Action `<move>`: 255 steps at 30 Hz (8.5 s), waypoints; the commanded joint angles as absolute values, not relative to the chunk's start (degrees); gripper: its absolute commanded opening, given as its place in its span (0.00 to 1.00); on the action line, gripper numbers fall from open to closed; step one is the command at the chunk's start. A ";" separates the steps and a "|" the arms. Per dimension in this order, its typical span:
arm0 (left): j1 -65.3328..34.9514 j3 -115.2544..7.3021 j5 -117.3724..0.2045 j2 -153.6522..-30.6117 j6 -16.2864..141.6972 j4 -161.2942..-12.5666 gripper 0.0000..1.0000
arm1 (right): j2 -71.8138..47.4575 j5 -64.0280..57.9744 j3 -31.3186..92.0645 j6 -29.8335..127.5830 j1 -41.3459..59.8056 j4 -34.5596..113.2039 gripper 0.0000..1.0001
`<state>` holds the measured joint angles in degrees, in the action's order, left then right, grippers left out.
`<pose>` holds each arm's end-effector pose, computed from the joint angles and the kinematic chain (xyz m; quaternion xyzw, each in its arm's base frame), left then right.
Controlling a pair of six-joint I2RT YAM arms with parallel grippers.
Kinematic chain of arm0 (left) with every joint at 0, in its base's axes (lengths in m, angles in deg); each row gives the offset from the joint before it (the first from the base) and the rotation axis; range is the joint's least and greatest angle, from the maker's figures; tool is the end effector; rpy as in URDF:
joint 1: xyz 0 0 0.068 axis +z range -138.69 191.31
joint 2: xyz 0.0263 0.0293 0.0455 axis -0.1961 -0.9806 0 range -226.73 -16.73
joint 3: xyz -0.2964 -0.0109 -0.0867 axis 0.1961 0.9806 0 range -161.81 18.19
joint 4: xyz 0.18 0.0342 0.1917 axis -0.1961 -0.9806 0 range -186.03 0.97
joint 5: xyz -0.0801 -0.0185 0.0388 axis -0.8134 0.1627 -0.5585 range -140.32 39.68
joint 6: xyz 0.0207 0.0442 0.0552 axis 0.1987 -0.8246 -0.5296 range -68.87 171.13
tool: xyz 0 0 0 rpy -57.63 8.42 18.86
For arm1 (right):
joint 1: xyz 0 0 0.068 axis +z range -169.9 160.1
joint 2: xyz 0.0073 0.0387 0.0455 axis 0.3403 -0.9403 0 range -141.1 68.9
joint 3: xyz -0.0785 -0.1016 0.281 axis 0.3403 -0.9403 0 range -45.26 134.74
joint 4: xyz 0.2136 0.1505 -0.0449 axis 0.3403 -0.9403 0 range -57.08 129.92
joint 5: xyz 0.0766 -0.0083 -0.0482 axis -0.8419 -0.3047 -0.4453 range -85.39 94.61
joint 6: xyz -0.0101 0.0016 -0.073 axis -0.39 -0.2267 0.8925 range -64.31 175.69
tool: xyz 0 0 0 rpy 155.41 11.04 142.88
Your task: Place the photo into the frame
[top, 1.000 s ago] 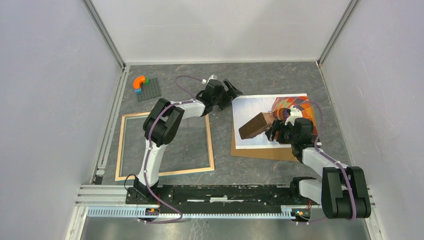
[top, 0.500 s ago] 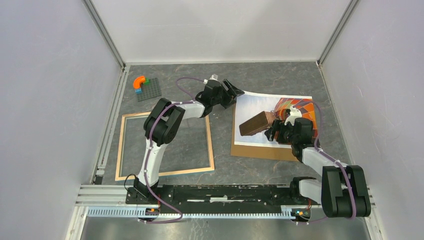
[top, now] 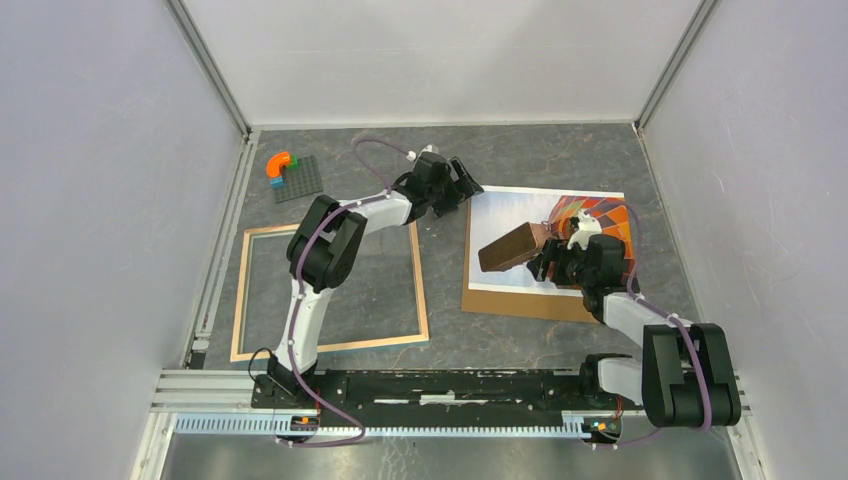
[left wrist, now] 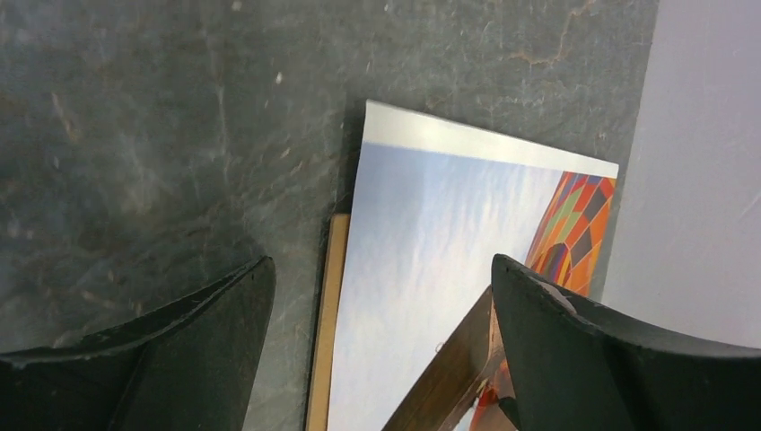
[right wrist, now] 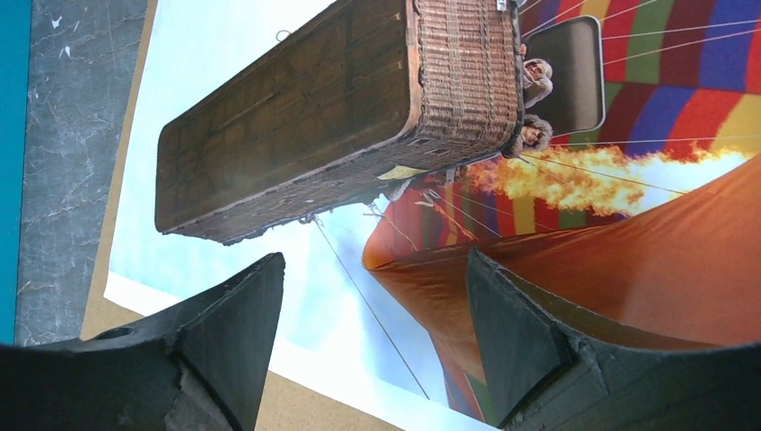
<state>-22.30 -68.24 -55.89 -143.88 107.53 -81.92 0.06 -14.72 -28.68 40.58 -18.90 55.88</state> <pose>0.4486 -0.3052 0.1618 -0.1515 0.8675 -0.3640 0.3034 0.2172 0.0242 0.1560 0.0328 0.8822 0.2107 0.4199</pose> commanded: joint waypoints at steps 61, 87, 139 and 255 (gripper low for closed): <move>-20.03 -84.29 -75.89 -145.12 99.38 -97.36 0.02 | 9.66 4.07 -21.33 41.12 -0.82 35.60 0.98; -27.01 -49.13 -65.22 -116.43 110.49 -84.87 0.02 | -27.15 65.63 25.62 1.37 54.29 -18.31 0.84; -23.59 -60.87 -47.40 -77.13 78.30 -113.15 1.00 | 0.52 46.16 11.84 28.31 42.48 14.36 0.00; -11.27 -48.52 -69.61 -76.98 89.39 -98.76 1.00 | -38.70 24.63 7.76 -3.11 42.46 72.82 0.41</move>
<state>-11.54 -47.41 -67.62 -77.70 86.98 -101.09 -40.76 23.33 3.38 -6.53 42.14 78.24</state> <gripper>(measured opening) 0.996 0.362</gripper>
